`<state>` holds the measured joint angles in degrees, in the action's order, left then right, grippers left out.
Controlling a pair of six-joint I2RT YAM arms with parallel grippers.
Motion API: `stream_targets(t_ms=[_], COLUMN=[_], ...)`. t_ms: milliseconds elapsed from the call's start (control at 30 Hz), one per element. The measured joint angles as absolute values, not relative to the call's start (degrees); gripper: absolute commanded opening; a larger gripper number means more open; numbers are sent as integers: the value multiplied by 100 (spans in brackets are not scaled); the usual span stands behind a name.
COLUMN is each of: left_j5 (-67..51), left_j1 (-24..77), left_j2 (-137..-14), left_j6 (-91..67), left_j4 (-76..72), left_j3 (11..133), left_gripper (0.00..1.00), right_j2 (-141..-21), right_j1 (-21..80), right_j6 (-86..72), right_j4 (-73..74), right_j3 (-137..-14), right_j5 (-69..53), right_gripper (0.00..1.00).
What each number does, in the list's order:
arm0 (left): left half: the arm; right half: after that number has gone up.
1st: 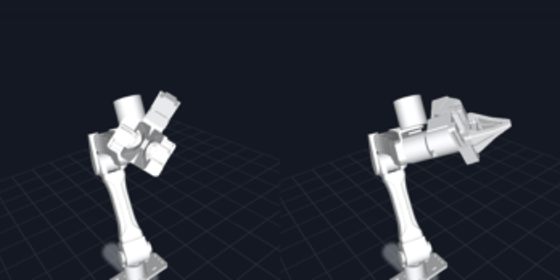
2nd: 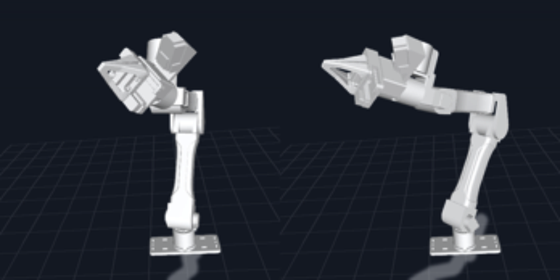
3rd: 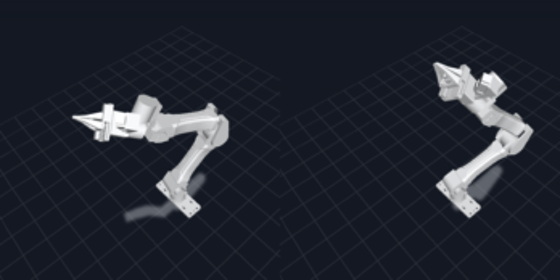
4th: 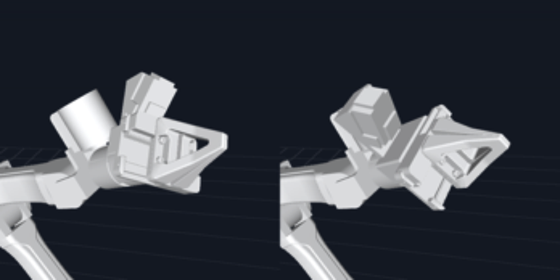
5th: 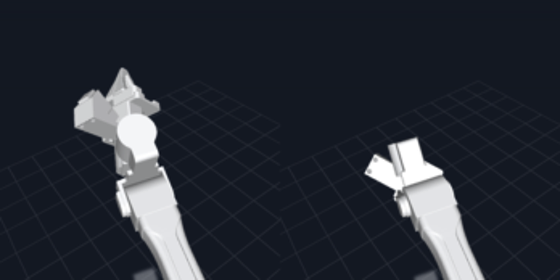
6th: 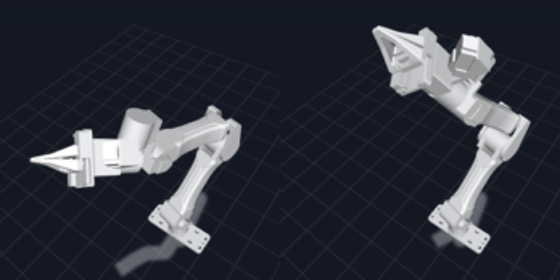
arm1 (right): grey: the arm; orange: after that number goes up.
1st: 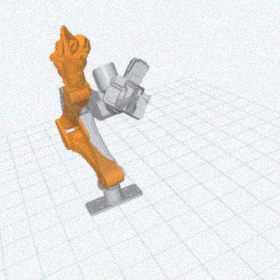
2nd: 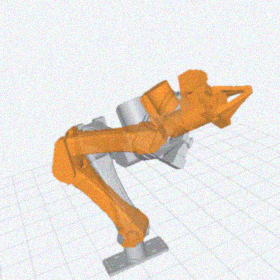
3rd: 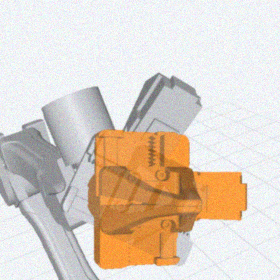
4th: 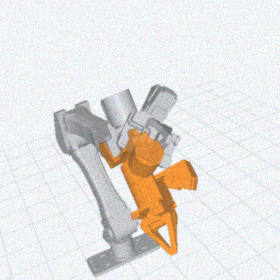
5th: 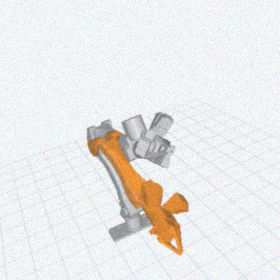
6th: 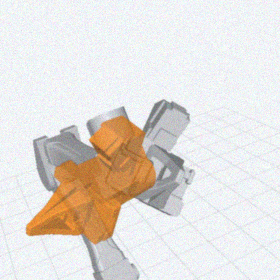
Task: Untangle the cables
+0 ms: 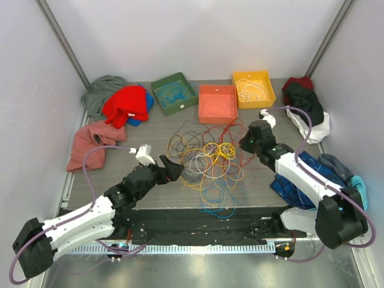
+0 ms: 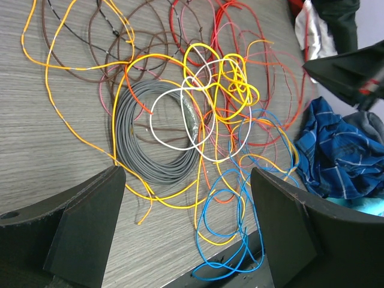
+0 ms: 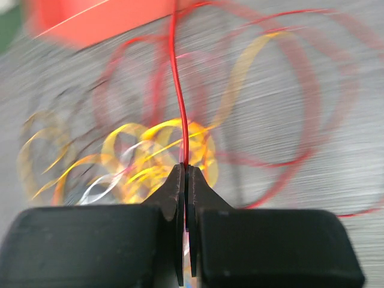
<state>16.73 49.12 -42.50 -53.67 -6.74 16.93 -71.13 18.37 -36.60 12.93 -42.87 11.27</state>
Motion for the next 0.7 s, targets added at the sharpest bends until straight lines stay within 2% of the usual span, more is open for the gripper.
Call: stream_targets(t_ms=[167, 367, 500, 700], left_j5=[1623, 1603, 1649, 1754], left_j1=[4912, 4912, 4912, 4912], left_j2=[-4491, -4545, -4436, -4211], left_j6=[-5387, -5384, -5360, -5339], left_j4=[-720, -753, -753, -744], left_j3=[1693, 1693, 1693, 1693], left_gripper=[90, 90, 90, 90], right_j2=[-6783, -6794, -7105, -7456], right_j1=[2980, 4101, 4757, 4989], right_j6=[-3750, -3830, -3787, -3638], right_j4=[1341, 1549, 1592, 1870], right_j3=[-4429, -4609, -5157, -6012], right_j5=[1020, 1004, 945, 969], right_gripper=[1, 1, 1, 1])
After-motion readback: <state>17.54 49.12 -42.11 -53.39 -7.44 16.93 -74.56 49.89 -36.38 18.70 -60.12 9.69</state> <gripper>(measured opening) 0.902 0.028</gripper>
